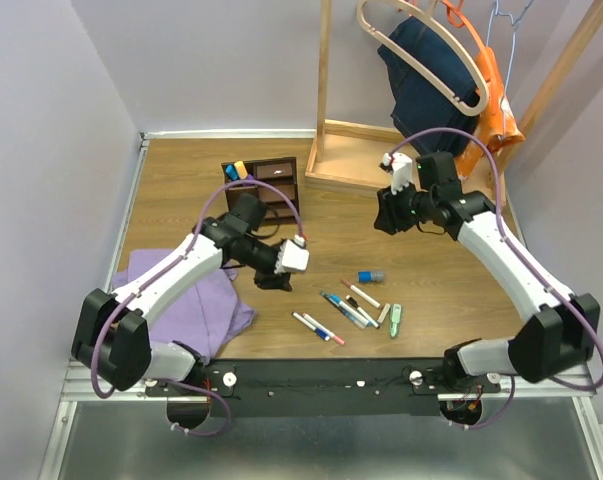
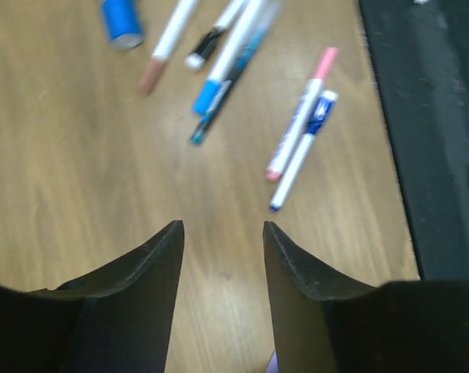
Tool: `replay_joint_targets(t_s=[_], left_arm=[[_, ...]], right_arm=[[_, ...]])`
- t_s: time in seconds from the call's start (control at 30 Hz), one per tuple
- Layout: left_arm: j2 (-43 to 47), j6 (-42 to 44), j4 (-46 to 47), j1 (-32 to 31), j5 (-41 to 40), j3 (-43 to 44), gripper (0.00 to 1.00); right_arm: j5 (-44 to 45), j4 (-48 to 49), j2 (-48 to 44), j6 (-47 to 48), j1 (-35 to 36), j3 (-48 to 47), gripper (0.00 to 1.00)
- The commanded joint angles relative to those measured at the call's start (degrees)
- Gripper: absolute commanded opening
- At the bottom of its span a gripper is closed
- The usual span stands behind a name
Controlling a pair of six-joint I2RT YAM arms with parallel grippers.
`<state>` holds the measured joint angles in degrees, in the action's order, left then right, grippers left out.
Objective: Sort the stationery into containers
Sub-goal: Pick up the pen from the center of the board.
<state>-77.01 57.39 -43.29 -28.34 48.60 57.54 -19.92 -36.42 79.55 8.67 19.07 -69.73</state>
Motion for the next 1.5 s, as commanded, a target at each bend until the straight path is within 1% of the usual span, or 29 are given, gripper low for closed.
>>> replay_joint_targets(t_s=[0.0, 0.07, 0.1, 0.13, 0.2, 0.33, 0.43, 0.6, 0.73, 0.97, 1.27, 1.47], left_arm=[[0.38, 4.75, -3.91, -9.27, -3.60, 0.37, 0.50], [-2.77, 4.75, -5.48, -12.60, -5.17, 1.52, 0.47], [-4.18, 4.93, -6.36, -15.66, -6.05, 3.09, 0.45], [-5.42, 5.19, -7.94, -17.35, -7.63, 3.80, 0.43], [-8.50, 4.23, -8.22, -20.77, -8.43, 5.21, 0.40], [-10.52, 2.03, -5.67, -24.65, -10.01, 4.69, 0.37], [-12.02, 0.89, -4.97, -26.15, -10.01, 4.16, 0.36], [-14.21, -0.34, -3.12, -27.47, -10.63, 2.32, 0.35], [-15.62, -1.57, -0.05, -28.17, -10.72, 1.35, 0.35], [-18.34, -3.94, 6.72, -28.35, -13.18, -0.59, 0.36], [-21.60, -4.74, 8.13, -28.97, -13.97, 0.12, 0.36], [-20.81, -6.23, 8.83, -31.07, -13.97, -1.64, 0.36]], right_arm=[[1.73, -0.06, -7.12, -0.05, 0.09, 3.99, 0.45], [1.38, 0.74, -10.27, -1.28, 0.09, 4.17, 0.45], [1.55, 1.18, -11.25, -1.46, 0.09, 3.65, 0.45], [1.90, 1.18, -11.95, -2.07, 0.09, 3.03, 0.45], [3.04, 1.27, -14.32, -2.34, 0.00, 0.83, 0.45], [3.84, 1.71, -17.67, -3.47, -1.49, -0.84, 0.45], [4.01, 1.09, -19.51, -3.92, -3.69, -1.19, 0.45], [3.93, 0.92, -22.06, -4.01, -5.62, 0.47, 0.45], [3.14, 0.92, -23.38, -4.45, -7.11, 2.06, 0.45], [2.26, 1.18, -24.35, -4.97, -8.35, 3.81, 0.45], [1.38, 0.83, -25.23, -5.50, -8.79, 5.31, 0.45], [0.94, 0.92, -26.20, -5.76, -8.88, 6.89, 0.45]])
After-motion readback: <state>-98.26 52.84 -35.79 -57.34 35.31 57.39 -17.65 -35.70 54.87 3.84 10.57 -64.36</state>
